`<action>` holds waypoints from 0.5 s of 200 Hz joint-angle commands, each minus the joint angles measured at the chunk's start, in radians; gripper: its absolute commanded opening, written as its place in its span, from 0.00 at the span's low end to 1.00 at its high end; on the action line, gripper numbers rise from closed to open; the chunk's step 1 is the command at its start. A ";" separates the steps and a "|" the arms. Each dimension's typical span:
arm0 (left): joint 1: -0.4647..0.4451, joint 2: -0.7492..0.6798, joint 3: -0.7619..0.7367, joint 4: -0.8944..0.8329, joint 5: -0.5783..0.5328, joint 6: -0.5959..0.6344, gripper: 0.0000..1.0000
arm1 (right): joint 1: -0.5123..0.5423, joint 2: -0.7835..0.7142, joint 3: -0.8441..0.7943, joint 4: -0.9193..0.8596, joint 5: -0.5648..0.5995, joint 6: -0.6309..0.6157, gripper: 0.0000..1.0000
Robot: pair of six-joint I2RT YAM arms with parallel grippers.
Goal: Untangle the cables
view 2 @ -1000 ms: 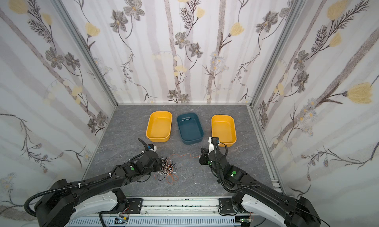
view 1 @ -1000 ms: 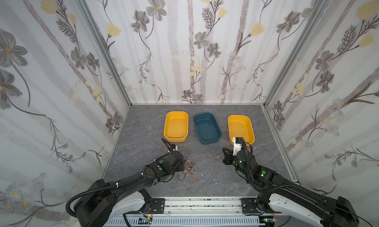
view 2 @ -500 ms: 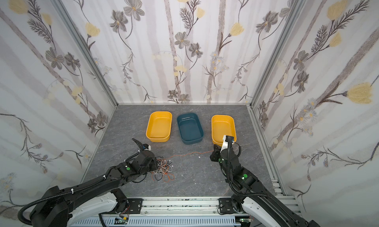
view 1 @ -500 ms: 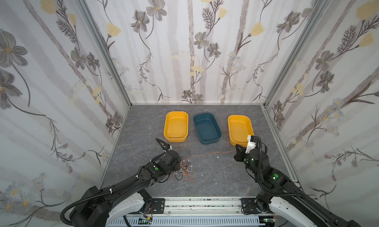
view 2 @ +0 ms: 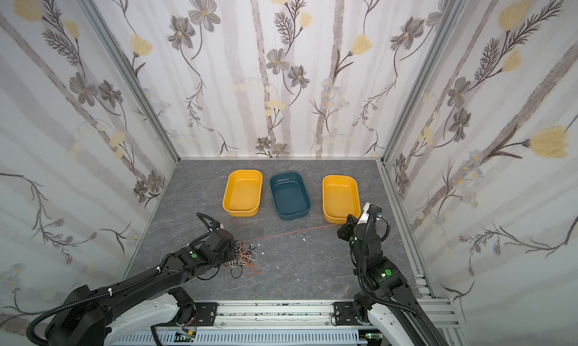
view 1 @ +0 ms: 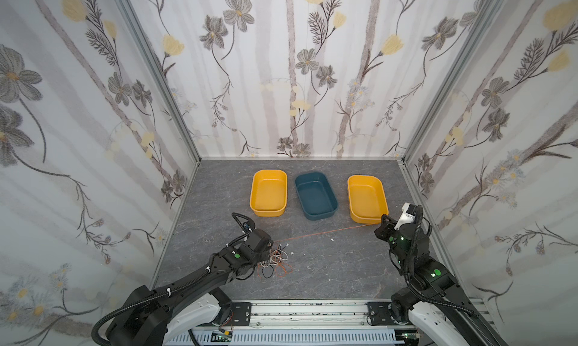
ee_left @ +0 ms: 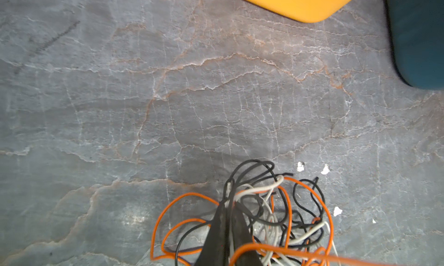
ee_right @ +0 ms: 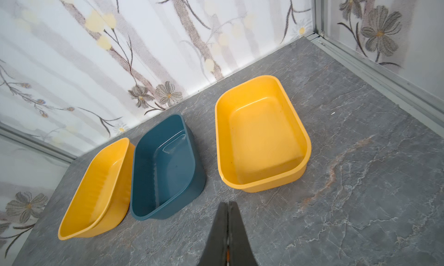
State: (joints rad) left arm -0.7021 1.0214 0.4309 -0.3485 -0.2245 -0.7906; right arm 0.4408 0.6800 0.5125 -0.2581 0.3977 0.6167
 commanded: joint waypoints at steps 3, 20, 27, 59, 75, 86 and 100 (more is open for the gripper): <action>0.014 -0.004 -0.007 -0.043 -0.034 -0.025 0.10 | -0.020 0.004 0.016 0.006 0.021 -0.003 0.00; 0.024 -0.004 -0.010 -0.046 -0.024 -0.029 0.19 | -0.046 -0.003 0.020 0.004 0.033 -0.022 0.00; 0.026 -0.007 -0.010 -0.044 -0.017 -0.029 0.29 | -0.062 -0.002 0.025 0.005 0.013 -0.030 0.00; 0.028 -0.059 -0.034 0.056 0.090 0.027 0.59 | -0.075 0.031 0.028 0.075 -0.188 -0.056 0.00; 0.029 -0.091 -0.034 0.077 0.126 0.045 0.68 | -0.073 0.052 0.013 0.123 -0.283 -0.050 0.00; 0.029 -0.109 -0.024 0.064 0.134 0.059 0.71 | -0.074 0.069 0.009 0.143 -0.320 -0.045 0.00; 0.030 -0.127 -0.003 0.028 0.143 0.078 0.74 | -0.071 0.080 0.009 0.166 -0.364 -0.042 0.00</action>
State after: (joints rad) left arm -0.6743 0.9199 0.4015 -0.3187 -0.1192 -0.7589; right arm 0.3672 0.7410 0.5243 -0.1894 0.1745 0.5781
